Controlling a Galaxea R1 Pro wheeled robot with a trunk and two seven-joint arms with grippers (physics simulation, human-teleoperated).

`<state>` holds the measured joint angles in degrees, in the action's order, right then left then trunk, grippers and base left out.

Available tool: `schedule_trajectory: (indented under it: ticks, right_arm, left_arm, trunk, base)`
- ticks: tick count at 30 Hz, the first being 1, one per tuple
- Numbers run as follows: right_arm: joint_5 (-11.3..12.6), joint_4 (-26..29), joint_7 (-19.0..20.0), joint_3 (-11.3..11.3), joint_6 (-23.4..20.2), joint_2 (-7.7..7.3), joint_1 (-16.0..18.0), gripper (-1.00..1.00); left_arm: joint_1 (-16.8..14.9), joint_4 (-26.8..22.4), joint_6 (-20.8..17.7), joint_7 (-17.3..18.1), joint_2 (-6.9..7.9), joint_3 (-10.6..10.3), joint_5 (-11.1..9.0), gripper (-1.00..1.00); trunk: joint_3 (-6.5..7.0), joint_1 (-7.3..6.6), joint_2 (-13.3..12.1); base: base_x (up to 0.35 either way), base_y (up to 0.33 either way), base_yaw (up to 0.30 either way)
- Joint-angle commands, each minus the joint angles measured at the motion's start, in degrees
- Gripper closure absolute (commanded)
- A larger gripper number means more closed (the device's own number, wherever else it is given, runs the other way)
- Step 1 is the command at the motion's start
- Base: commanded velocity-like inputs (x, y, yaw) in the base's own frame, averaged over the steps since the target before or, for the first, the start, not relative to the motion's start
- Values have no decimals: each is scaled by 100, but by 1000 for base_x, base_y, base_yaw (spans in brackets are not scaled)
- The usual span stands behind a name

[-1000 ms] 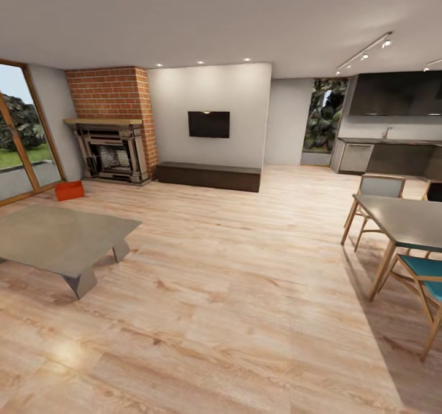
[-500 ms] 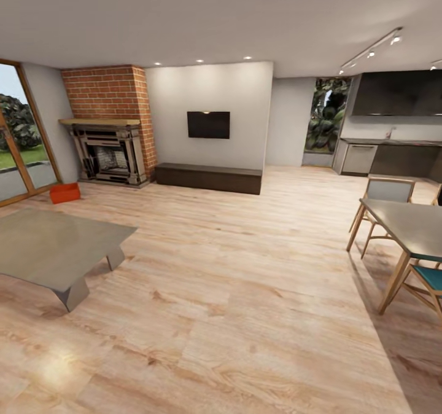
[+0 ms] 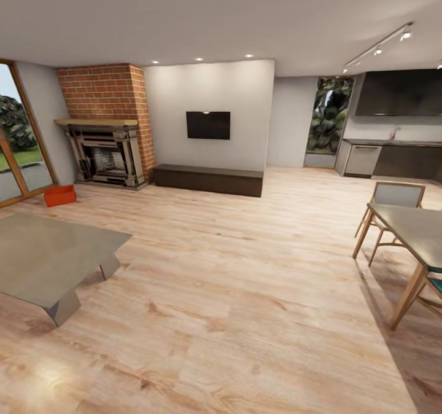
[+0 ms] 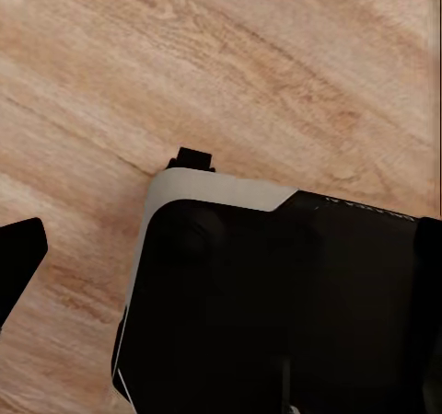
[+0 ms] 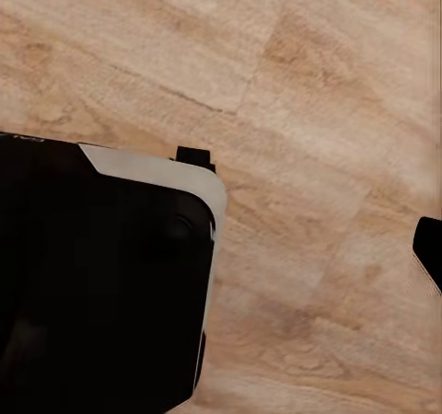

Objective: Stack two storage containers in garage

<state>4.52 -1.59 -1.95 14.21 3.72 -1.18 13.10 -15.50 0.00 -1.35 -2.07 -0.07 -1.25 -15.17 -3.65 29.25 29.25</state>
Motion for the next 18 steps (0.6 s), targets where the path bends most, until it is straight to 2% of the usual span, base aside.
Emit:
schedule_trajectory:
  ticks: [1, 18]
  right_arm:
    - [47, -17, -7, 47, 33, 2, 8, -100]
    - [43, -17, -7, 47, 43, 3, 8, -100]
  left_arm:
    - [-5, 0, -14, -13, -1, -15, -38, -100]
    - [-5, 0, 37, -13, 9, -15, -38, -100]
  trunk:
    - [-11, 5, 9]
    - [-11, 5, 9]
  base:
    - [324, 0, 0]
    - [324, 0, 0]
